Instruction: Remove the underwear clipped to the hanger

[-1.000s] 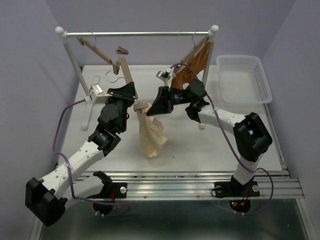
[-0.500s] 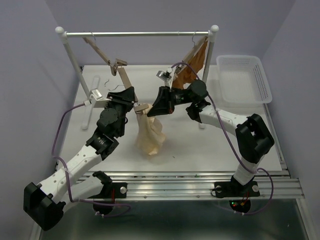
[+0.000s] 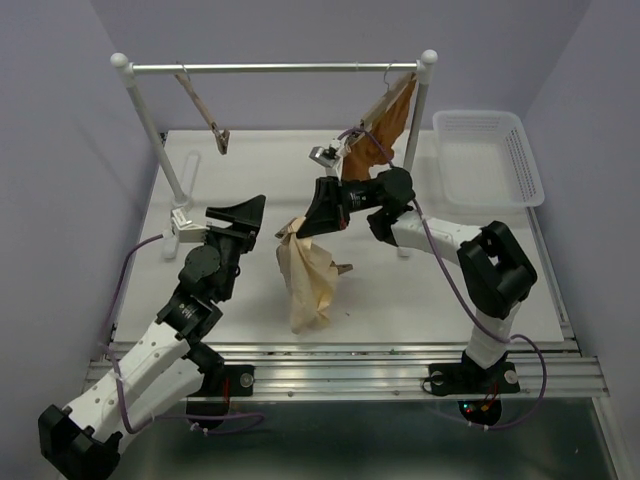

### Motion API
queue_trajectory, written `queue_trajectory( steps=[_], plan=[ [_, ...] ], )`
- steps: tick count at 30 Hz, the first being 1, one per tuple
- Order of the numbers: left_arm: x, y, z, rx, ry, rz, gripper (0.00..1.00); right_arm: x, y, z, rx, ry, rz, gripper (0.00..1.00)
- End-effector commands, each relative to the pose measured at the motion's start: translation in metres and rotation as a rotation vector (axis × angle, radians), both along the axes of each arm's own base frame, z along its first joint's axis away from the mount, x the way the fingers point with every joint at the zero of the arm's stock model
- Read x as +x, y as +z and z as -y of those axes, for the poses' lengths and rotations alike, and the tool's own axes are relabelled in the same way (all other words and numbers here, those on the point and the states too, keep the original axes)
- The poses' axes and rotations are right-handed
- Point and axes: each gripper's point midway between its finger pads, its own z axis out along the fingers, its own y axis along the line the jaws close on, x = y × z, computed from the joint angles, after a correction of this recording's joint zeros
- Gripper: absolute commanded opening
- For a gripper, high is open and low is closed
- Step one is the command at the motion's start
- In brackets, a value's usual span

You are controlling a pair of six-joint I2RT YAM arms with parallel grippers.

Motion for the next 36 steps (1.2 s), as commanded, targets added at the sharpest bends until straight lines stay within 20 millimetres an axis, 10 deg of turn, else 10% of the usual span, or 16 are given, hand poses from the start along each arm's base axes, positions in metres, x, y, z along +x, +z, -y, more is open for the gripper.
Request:
queue_trajectory(
  steps=[1, 7, 22, 36],
  plan=[
    [-0.013, 0.007, -0.001, -0.08, -0.044, 0.017, 0.79, 0.002, 0.016, -0.005, 0.053, -0.007, 0.195, 0.01],
    [-0.034, 0.014, -0.003, -0.133, -0.104, 0.009, 0.99, 0.032, -0.012, -0.017, -0.077, -0.154, 0.277, 0.01],
    [-0.079, 0.017, 0.016, -0.284, -0.333, -0.052, 0.99, 0.07, -0.046, -0.019, -0.215, -0.343, 0.43, 0.01],
    [-0.051, -0.014, 0.043, -0.346, -0.355, -0.19, 0.99, 0.062, -0.045, -0.01, -0.211, -0.38, 0.511, 0.01]
  ],
)
